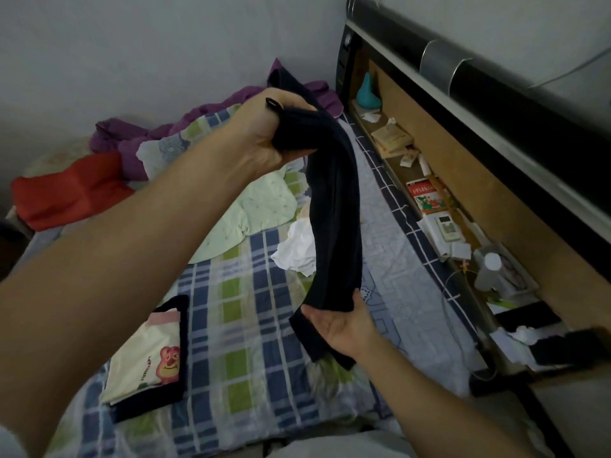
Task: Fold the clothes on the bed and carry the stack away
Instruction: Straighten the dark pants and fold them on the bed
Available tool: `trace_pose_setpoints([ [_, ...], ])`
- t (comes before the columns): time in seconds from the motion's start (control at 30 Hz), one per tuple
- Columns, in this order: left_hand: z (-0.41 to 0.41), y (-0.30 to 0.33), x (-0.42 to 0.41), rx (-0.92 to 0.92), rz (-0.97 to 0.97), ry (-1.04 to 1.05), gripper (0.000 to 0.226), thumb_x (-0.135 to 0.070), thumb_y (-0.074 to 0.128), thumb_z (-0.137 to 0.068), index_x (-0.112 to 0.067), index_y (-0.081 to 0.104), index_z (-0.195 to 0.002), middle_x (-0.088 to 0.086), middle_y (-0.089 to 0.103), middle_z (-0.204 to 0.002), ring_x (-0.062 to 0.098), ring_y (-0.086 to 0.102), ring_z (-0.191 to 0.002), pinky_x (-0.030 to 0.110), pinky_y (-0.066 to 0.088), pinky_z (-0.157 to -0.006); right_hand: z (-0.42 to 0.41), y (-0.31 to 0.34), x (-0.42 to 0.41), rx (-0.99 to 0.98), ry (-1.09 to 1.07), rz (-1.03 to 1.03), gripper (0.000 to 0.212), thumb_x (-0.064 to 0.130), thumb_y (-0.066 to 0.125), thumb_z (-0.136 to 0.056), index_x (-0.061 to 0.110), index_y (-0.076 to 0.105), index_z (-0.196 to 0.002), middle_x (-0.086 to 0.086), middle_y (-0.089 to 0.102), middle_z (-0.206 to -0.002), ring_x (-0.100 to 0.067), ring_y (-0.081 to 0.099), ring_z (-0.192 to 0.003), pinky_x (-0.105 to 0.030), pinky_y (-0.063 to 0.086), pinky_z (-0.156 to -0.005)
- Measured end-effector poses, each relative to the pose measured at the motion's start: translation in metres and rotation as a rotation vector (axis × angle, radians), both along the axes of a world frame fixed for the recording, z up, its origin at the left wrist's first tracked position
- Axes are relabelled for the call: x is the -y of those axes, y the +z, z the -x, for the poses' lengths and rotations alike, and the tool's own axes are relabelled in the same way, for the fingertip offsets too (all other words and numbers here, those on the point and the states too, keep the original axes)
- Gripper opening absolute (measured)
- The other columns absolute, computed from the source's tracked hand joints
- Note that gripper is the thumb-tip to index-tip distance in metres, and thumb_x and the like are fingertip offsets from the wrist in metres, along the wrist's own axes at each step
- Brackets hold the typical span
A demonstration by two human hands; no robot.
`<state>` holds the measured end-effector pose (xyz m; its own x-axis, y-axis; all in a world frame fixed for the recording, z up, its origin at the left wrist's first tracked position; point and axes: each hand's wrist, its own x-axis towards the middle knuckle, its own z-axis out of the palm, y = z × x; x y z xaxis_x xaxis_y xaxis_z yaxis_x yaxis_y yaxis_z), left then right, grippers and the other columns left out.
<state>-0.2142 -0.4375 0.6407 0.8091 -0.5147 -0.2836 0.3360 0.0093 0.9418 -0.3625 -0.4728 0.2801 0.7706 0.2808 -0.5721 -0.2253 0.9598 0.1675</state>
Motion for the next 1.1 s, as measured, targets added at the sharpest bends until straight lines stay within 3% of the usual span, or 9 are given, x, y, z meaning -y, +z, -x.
trace_pose_setpoints([
  [0.17, -0.007, 0.000, -0.012, -0.002, 0.077, 0.004, 0.025, 0.002, 0.057, -0.093, -0.002, 0.066, -0.070, 0.009, 0.067, -0.066, 0.021, 0.070, -0.060, 0.034, 0.061, -0.063, -0.032, 0.004, 0.017, -0.075, -0.514, -0.099, 0.042, 0.034, 0.056, -0.105, -0.001, 0.060, -0.128, -0.031, 0.069, -0.117, -0.041, 0.069, -0.106, -0.047, 0.059, -0.088],
  [0.33, -0.024, -0.006, -0.032, 0.013, 0.092, 0.007, 0.046, -0.001, 0.057, -0.094, -0.009, 0.067, -0.050, 0.004, 0.064, -0.060, 0.015, 0.068, -0.056, 0.031, 0.060, -0.064, -0.042, -0.002, 0.048, -0.252, -0.509, 0.120, 0.013, 0.012, 0.051, -0.104, 0.007, 0.063, -0.109, -0.013, 0.066, -0.096, -0.021, 0.063, -0.082, -0.026, 0.054, -0.060],
  [0.47, -0.045, -0.019, -0.050, 0.022, 0.078, 0.103, 0.040, -0.002, 0.058, -0.094, -0.008, 0.071, -0.057, 0.004, 0.065, -0.063, 0.015, 0.068, -0.057, 0.031, 0.059, -0.063, -0.044, -0.009, 0.096, -0.306, -0.542, 0.241, 0.018, 0.010, 0.046, -0.104, 0.005, 0.063, -0.101, -0.013, 0.063, -0.095, -0.021, 0.062, -0.082, -0.023, 0.050, -0.063],
  [0.57, -0.055, -0.040, -0.056, -0.010, 0.077, 0.213, 0.005, -0.001, 0.061, -0.092, -0.001, 0.066, -0.093, 0.010, 0.069, -0.082, 0.020, 0.072, -0.071, 0.033, 0.060, -0.065, -0.053, -0.007, 0.139, -0.316, -0.562, 0.332, 0.020, 0.006, 0.043, -0.105, 0.001, 0.062, -0.108, -0.017, 0.064, -0.101, -0.027, 0.064, -0.091, -0.028, 0.056, -0.074],
  [0.67, -0.066, -0.067, -0.059, -0.056, 0.085, 0.261, 0.004, -0.002, 0.061, -0.093, -0.002, 0.062, -0.097, 0.011, 0.068, -0.086, 0.020, 0.072, -0.072, 0.032, 0.061, -0.065, -0.064, 0.000, 0.179, -0.335, -0.504, 0.464, 0.021, 0.002, 0.039, -0.105, 0.002, 0.061, -0.105, -0.016, 0.062, -0.098, -0.029, 0.062, -0.090, -0.033, 0.053, -0.088],
  [0.77, -0.074, -0.089, -0.058, -0.111, 0.108, 0.274, 0.009, -0.002, 0.060, -0.094, -0.001, 0.061, -0.103, 0.011, 0.069, -0.090, 0.022, 0.072, -0.073, 0.032, 0.061, -0.066, -0.077, 0.013, 0.214, -0.317, -0.475, 0.529, 0.024, 0.004, 0.039, -0.105, 0.005, 0.059, -0.092, -0.014, 0.060, -0.092, -0.028, 0.060, -0.082, -0.035, 0.052, -0.082],
  [0.87, -0.083, -0.100, -0.057, -0.128, 0.142, 0.317, 0.010, -0.003, 0.060, -0.094, -0.002, 0.061, -0.104, 0.010, 0.070, -0.087, 0.022, 0.072, -0.071, 0.031, 0.061, -0.064, -0.099, 0.032, 0.244, -0.265, -0.495, 0.582, 0.019, 0.006, 0.042, -0.104, 0.007, 0.062, -0.102, -0.012, 0.064, -0.096, -0.027, 0.063, -0.084, -0.035, 0.057, -0.076],
  [1.0, -0.092, -0.106, -0.057, -0.118, 0.203, 0.327, 0.004, -0.003, 0.059, -0.096, -0.004, 0.060, -0.099, 0.008, 0.066, -0.087, 0.019, 0.070, -0.072, 0.030, 0.061, -0.065, -0.122, 0.065, 0.270, -0.197, -0.582, 0.682, 0.025, 0.008, 0.046, -0.104, 0.006, 0.062, -0.122, -0.013, 0.068, -0.115, -0.030, 0.067, -0.102, -0.037, 0.057, -0.094],
  [1.1, -0.095, -0.115, -0.074, -0.107, 0.261, 0.274, 0.018, -0.004, 0.058, -0.096, -0.003, 0.063, -0.113, 0.009, 0.071, -0.100, 0.022, 0.071, -0.088, 0.032, 0.061, -0.077, -0.127, 0.076, 0.273, -0.236, -0.716, 0.703, 0.033, 0.002, 0.058, -0.096, 0.004, 0.062, -0.129, -0.015, 0.070, -0.123, -0.032, 0.069, -0.109, -0.036, 0.062, -0.077],
])
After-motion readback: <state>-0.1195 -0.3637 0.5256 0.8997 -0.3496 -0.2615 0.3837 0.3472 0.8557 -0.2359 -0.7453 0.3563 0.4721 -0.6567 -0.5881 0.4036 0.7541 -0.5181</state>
